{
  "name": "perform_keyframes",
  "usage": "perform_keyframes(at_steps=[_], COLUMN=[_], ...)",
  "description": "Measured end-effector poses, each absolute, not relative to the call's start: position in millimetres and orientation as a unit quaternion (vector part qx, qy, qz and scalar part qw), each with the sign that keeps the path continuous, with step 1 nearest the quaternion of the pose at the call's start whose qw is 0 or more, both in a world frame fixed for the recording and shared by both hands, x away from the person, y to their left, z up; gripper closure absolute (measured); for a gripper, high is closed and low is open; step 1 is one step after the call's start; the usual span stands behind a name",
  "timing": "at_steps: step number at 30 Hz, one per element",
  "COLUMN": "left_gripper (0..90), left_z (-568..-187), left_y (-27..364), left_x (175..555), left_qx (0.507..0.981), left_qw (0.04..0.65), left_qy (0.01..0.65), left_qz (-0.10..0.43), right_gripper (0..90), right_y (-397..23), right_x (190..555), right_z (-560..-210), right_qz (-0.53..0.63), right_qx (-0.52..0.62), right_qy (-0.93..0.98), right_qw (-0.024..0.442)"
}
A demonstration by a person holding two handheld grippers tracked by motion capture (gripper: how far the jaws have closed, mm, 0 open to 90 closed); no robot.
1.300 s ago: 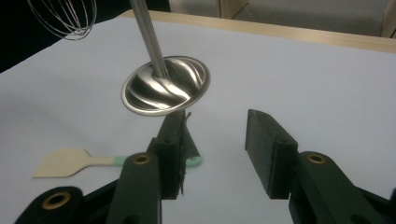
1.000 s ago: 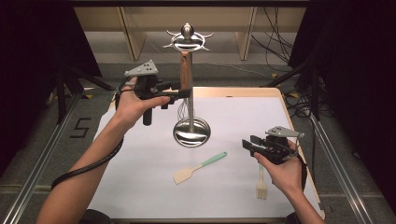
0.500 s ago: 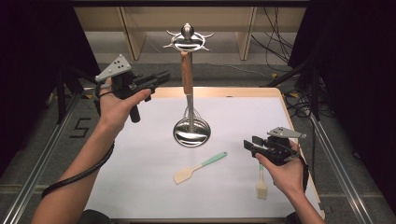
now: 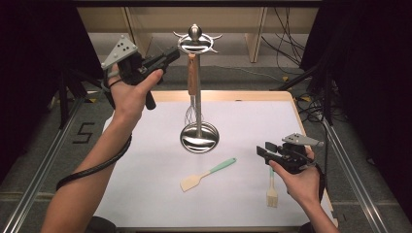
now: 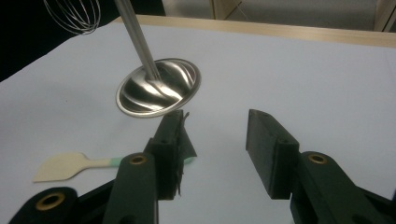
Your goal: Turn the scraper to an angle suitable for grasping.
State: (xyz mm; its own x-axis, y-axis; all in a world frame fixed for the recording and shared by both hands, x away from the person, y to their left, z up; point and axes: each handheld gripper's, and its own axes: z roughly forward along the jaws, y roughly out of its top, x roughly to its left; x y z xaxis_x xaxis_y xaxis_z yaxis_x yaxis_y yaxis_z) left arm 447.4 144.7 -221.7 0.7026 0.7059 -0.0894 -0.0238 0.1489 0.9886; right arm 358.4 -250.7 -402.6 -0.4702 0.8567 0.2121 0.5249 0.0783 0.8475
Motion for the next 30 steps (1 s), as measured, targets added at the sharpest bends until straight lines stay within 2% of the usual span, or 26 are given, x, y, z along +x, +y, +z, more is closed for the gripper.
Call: perform_keyframes(at_steps=[9, 13, 18, 20, 23, 26, 27, 30], left_gripper=[89.3, 89.3, 89.3, 89.3, 89.3, 89.3, 89.3, 89.3], left_z=[-221.0, -219.2, -219.8, -220.2, -219.9, -219.0, -218.8, -217.7], left_y=[146.6, 148.2, 149.6, 149.7, 148.9, 149.2, 149.5, 150.5], left_x=[460.8, 470.0, 477.7, 480.5, 483.8, 489.2, 490.3, 492.4], left_qx=[0.589, 0.594, 0.592, 0.594, 0.598, 0.603, 0.603, 0.609], left_qw=[0.7, 0.689, 0.683, 0.681, 0.678, 0.675, 0.674, 0.669], left_qy=[0.302, 0.298, 0.305, 0.305, 0.303, 0.302, 0.304, 0.299], left_qz=[0.269, 0.289, 0.3, 0.3, 0.301, 0.301, 0.3, 0.305], right_gripper=[57.7, 57.9, 58.1, 58.4, 58.4, 58.6, 58.6, 58.7], right_y=[-253.1, -249.3, -252.0, -254.1, -253.1, -255.3, -257.7, -256.1], right_x=[358.7, 357.7, 359.2, 356.7, 357.3, 356.7, 358.6, 357.3], right_z=[-402.2, -400.1, -400.9, -397.6, -398.2, -397.1, -397.5, -397.2], right_qz=[0.463, 0.475, 0.478, 0.47, 0.483, 0.48, 0.477, 0.482], right_qx=[0.47, 0.482, 0.466, 0.479, 0.482, 0.48, 0.466, 0.477], right_qy=[0.73, 0.717, 0.719, 0.722, 0.71, 0.717, 0.724, 0.718], right_qw=[0.176, 0.165, 0.19, 0.168, 0.176, 0.159, 0.174, 0.158])
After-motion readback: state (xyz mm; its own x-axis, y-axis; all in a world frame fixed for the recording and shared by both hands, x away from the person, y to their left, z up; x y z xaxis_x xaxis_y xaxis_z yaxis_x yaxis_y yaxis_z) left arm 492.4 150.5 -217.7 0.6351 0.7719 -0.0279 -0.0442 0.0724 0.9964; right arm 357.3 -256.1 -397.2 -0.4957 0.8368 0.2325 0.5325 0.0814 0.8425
